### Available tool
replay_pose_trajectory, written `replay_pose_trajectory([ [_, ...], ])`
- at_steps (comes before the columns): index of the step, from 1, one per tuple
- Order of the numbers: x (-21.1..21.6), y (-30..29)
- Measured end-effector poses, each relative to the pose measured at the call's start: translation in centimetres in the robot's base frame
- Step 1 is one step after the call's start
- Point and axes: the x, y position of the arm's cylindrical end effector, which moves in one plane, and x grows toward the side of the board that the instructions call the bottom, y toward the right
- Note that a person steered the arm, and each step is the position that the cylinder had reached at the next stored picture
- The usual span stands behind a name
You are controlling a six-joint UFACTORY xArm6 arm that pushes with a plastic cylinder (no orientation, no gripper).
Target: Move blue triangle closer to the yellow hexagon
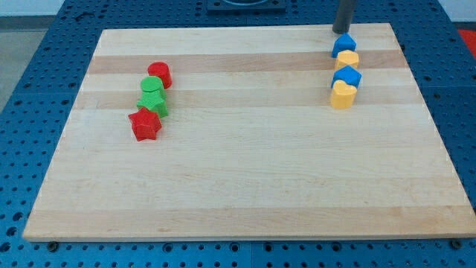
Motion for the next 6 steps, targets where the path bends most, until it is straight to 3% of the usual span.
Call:
replay_pose_trajectory([
  [6, 3.4, -2.9],
])
